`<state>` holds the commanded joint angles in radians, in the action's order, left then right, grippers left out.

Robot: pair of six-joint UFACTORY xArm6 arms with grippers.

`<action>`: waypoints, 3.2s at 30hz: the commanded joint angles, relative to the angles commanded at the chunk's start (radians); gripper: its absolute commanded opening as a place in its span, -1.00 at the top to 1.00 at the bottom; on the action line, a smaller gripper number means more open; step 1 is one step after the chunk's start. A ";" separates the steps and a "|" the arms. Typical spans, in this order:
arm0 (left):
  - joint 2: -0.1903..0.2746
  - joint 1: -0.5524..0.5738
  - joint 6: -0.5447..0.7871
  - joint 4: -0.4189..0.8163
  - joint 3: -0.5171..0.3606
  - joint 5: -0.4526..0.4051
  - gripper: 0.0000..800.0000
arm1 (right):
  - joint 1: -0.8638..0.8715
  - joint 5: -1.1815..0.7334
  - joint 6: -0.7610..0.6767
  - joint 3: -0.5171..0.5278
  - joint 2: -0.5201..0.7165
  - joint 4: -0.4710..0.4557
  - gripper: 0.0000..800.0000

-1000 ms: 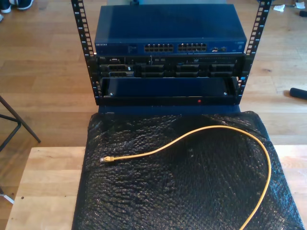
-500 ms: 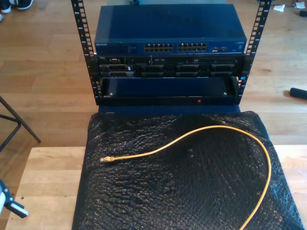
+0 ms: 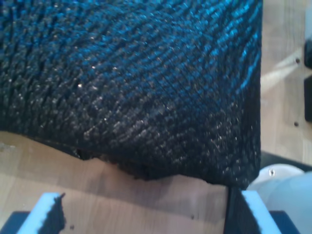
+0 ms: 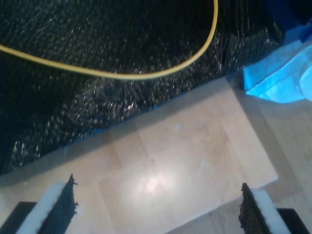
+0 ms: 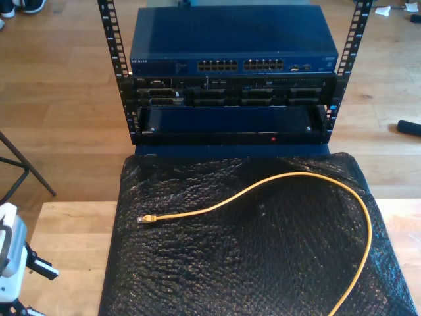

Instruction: Grab the cable and plug it in

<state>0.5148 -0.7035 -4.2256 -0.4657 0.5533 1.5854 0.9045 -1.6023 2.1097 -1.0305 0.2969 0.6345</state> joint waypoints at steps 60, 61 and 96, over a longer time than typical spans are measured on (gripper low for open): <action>-0.103 -0.002 -0.014 0.037 0.066 -0.107 -1.00 | -1.378 0.635 -0.965 -0.061 -0.273 -0.508 -0.95; -0.103 -0.002 -0.014 0.037 0.066 -0.115 -1.00 | -1.396 0.643 -0.982 -0.075 -0.301 -0.522 -0.94; -0.103 -0.006 -0.020 0.035 0.046 -0.121 -1.00 | -1.672 0.712 -1.381 -0.364 -0.726 -0.821 -0.27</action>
<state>0.4120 -0.7096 -4.2456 -0.4304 0.5994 1.4642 -0.7679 -0.8903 0.7288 -1.3942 -0.4289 -0.1864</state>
